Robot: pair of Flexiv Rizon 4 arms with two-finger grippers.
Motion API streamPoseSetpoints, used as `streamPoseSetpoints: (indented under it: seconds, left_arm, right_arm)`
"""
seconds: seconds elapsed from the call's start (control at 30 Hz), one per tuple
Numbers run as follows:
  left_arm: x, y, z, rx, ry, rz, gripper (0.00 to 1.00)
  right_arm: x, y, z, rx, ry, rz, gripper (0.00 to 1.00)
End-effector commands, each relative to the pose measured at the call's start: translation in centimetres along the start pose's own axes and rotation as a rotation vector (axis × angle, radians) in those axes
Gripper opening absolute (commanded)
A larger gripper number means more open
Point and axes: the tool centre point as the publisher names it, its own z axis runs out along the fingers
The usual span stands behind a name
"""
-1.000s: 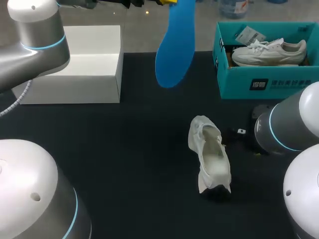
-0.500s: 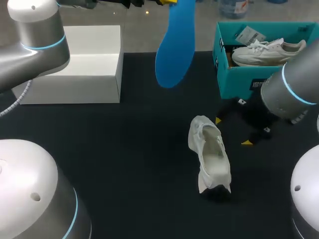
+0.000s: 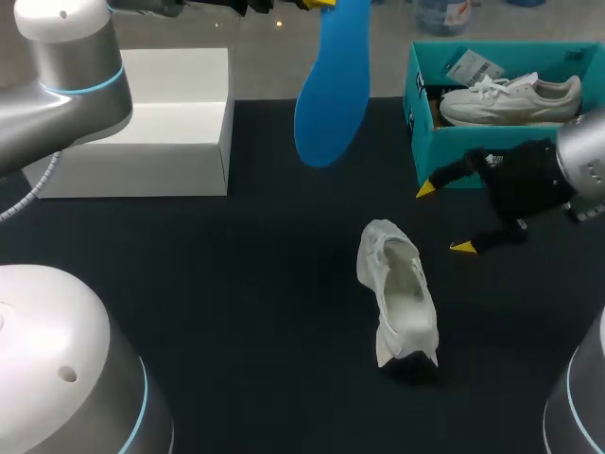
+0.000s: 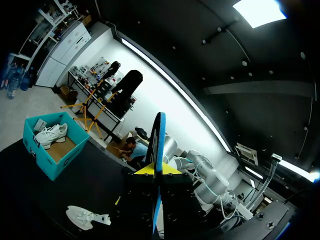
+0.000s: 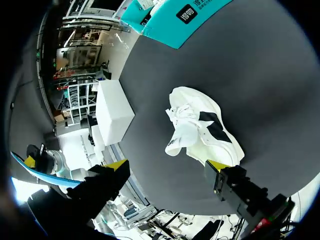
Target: Take the shoe out of the shoebox, open the shoe tongue, remove and reinsert the insole, then place the shoe into the shoebox
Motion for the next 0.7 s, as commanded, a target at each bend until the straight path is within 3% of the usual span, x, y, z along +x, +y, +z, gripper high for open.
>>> streamPoseSetpoints:
  seconds: [0.03, 0.17, 0.47, 0.7]
  left_arm:
    - [0.0, 0.0, 0.0, -0.001, 0.000, 0.000, 0.00]
    - [0.0, 0.0, 0.0, -0.001, 0.000, 0.000, 0.00]
    - [0.0, 0.0, 0.0, -0.001, 0.000, 0.000, 0.00]
    - [0.0, 0.0, 0.0, -0.001, 0.000, 0.000, 0.00]
  right_arm:
    - [0.5, 0.5, 0.2, 0.418, 0.908, 0.094, 1.00]
    - [1.9, 0.6, 0.5, 0.482, 1.005, 0.071, 1.00]
    - [4.5, 0.5, 1.0, 0.547, 1.055, 0.026, 1.00]
    - [4.3, -0.3, 0.5, 0.542, 1.059, 0.006, 1.00]
